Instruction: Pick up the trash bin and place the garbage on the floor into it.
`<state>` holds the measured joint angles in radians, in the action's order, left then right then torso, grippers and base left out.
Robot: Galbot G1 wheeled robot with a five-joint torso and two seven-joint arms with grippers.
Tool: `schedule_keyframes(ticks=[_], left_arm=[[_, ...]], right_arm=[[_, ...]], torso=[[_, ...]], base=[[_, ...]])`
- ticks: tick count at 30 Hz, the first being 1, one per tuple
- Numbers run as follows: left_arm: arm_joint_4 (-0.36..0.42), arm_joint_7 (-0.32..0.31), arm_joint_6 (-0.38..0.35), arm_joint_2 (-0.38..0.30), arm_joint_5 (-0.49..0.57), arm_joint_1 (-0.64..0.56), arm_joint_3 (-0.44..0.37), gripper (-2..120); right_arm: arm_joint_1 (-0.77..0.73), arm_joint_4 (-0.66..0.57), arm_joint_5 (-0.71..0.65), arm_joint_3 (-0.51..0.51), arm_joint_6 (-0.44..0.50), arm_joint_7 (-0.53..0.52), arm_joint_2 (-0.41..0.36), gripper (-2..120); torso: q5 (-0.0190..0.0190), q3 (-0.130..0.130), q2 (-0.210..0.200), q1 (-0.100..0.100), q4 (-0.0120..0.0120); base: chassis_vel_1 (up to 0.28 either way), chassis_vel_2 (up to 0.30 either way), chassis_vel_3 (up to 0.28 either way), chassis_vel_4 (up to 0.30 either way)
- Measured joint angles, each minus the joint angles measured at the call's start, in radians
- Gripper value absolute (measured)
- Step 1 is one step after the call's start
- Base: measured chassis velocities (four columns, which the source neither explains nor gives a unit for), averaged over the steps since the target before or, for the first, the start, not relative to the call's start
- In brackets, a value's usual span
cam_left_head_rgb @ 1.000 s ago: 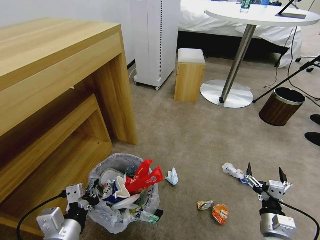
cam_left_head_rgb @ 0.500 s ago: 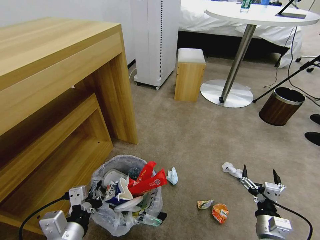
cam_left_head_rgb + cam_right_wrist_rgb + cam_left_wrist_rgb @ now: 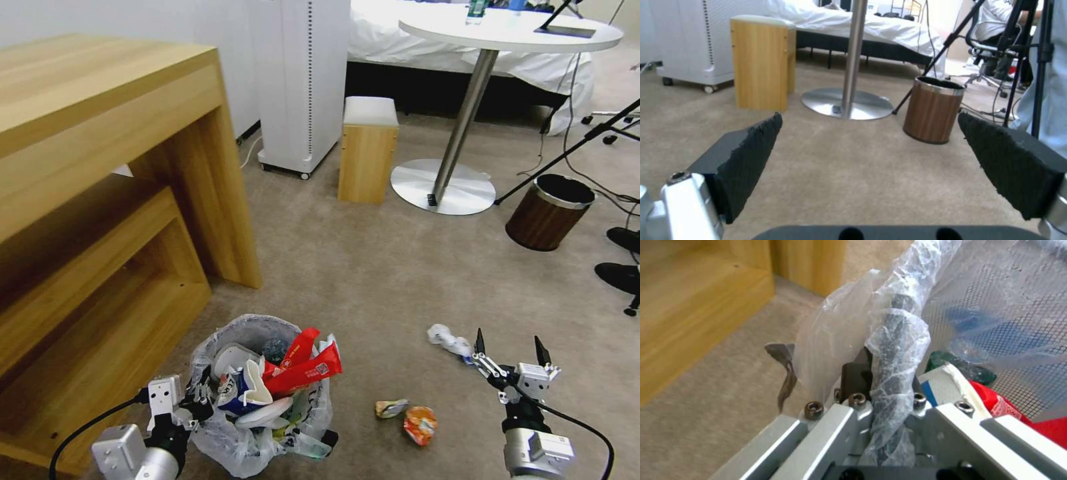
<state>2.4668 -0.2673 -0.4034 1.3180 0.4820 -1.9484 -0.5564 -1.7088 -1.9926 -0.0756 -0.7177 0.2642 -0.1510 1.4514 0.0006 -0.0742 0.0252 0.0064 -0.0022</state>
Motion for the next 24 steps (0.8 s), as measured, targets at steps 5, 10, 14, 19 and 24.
schedule_keyframes(ticks=[5,10,14,19,24], left_arm=[[-0.001,0.003,0.001,0.014,-0.015,-0.001,0.013,0],[-0.005,0.004,0.008,0.028,-0.031,-0.005,0.025,0],[-0.006,0.008,0.008,0.037,-0.042,-0.006,0.031,0],[-0.006,0.008,0.009,0.037,-0.045,-0.008,0.027,0],[0.003,-0.011,-0.001,0.028,-0.03,-0.012,0.014,0]], right_arm=[[0.001,0.001,0.004,0.002,0.0,0.0,-0.004,100],[0.002,0.004,0.019,0.003,-0.002,-0.004,-0.006,100],[0.005,0.006,0.025,0.003,-0.003,-0.008,-0.011,100],[0.007,0.009,0.029,0.0,-0.004,-0.003,-0.024,100],[-0.009,0.001,0.031,0.03,-0.043,-0.024,-0.071,100]], torso=[[0.0002,0.0,0.0,0.0,0.0001],[-0.0006,0.0,0.0,0.0,0.0],[-0.0007,0.0,0.0,0.0,0.0001],[-0.0004,0.0,0.0,0.0,0.0],[-0.0005,0.0,0.0,0.0,0.0]], base=[[-0.149,-0.157,0.172,0.157],[-0.023,-0.038,0.011,0.017],[0.028,0.033,-0.02,-0.018],[0.0,0.0,0.0,0.0],[0.0,0.0,0.0,0.0]])
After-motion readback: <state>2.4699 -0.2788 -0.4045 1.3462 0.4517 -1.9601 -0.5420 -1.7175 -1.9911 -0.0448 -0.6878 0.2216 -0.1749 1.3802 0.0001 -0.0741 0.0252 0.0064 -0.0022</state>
